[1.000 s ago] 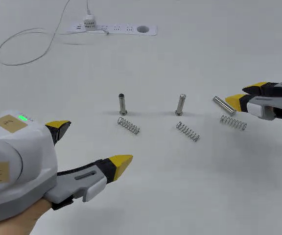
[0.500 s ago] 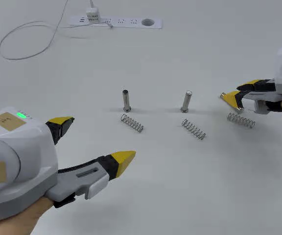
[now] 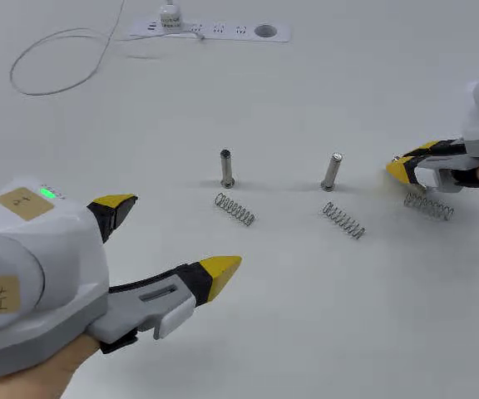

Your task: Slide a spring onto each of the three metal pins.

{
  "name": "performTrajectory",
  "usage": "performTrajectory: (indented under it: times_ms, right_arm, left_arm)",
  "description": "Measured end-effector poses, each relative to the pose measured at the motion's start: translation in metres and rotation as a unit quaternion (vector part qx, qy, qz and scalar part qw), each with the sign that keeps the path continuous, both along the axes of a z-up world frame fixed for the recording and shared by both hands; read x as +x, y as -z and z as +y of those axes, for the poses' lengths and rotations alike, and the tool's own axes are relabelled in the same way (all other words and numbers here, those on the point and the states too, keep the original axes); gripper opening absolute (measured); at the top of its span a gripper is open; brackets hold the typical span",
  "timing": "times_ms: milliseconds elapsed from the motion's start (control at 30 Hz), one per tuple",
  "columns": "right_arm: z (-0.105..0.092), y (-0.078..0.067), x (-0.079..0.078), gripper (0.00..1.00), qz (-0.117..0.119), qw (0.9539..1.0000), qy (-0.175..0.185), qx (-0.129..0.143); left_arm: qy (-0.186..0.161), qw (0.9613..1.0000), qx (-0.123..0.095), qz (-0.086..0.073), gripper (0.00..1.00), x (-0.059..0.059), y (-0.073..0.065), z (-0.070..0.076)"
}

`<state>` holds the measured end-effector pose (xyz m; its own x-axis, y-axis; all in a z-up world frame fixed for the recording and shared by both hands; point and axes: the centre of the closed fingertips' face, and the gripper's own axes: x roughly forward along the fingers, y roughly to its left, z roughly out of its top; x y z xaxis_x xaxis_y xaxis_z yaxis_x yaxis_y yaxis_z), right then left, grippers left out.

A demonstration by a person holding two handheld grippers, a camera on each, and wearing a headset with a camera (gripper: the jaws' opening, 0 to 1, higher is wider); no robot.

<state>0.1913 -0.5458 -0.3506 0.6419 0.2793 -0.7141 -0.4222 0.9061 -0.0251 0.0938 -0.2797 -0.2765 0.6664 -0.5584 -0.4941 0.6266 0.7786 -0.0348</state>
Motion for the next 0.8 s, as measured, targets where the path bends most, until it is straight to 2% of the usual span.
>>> performTrajectory:
  times_ms: [200, 367, 800]
  right_arm:
    - [0.0019, 0.0005, 0.0017, 0.12, 0.005, 0.9998, 0.009, 0.015]
    - [0.0022, 0.0003, 0.0030, 0.09, 0.013, 0.9997, 0.015, 0.016]
    - [0.0024, -0.0019, 0.0046, 0.08, 0.017, 0.9997, 0.002, 0.015]
  left_arm:
    - [-0.001, 1.0000, 0.001, 0.002, 0.77, 0.0005, 0.0021, 0.0015]
    - [0.000, 1.0000, 0.000, 0.001, 0.77, 0.0008, 0.0008, 0.0020]
    - [-0.001, 1.0000, 0.001, -0.004, 0.76, 0.0020, -0.0029, 0.0027]
